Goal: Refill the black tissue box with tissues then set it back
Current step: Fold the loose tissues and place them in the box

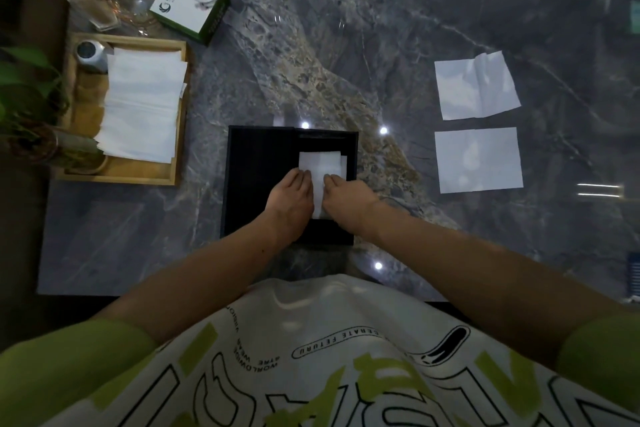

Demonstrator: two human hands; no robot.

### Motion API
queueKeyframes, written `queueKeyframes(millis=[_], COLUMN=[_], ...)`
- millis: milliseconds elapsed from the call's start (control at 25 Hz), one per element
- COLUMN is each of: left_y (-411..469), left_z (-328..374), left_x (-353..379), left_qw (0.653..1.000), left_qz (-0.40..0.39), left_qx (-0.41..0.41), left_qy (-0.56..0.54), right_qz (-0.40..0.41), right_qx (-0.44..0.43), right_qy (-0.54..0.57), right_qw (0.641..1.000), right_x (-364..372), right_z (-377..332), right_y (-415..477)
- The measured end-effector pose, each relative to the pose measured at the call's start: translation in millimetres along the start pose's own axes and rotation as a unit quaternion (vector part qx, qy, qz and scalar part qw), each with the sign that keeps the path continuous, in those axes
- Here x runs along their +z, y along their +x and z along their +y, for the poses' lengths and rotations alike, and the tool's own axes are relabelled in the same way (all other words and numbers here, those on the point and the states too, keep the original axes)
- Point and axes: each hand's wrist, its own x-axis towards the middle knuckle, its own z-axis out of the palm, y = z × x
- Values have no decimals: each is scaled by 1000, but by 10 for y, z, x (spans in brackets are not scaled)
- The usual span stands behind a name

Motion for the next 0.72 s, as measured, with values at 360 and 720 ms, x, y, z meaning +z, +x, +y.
queueKeyframes(millis=[360,720], left_y=[-34,-175], left_z=[-2,-39], left_x=[-10,156], left_qw=[1000,993], left_qz=[-8,99], left_qx=[14,32], left_qy=[14,-49], right_qz=[-3,91], right_qx=[-7,35], right_qy=[-47,72], right_qw=[999,993], right_x=[91,159], right_z=[-76,-35], right_y=[31,-216])
